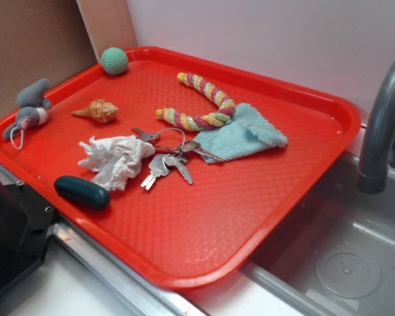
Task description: Grab the shell.
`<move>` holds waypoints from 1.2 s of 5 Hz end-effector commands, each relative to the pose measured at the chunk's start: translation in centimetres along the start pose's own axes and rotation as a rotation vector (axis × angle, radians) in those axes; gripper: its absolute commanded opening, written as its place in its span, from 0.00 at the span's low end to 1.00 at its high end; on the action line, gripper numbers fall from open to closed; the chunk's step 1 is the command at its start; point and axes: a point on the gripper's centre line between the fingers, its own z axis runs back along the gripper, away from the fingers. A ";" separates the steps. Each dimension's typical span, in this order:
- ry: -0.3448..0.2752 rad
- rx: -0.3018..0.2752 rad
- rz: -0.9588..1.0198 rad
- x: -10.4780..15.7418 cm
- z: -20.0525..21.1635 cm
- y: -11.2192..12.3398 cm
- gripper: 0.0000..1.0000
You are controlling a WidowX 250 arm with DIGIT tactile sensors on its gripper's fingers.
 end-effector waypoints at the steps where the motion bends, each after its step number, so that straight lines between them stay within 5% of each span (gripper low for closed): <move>1: 0.000 0.000 0.000 0.0 0.0 0.0 1.00; 2: -0.003 0.005 -0.185 2.7 -4.2 4.2 1.00; 3: -0.079 -0.013 -0.412 4.1 -6.5 6.2 1.00; 4: -0.129 -0.099 -0.638 6.2 -9.6 8.0 1.00; 6: -0.145 -0.096 -0.860 9.2 -14.9 8.0 1.00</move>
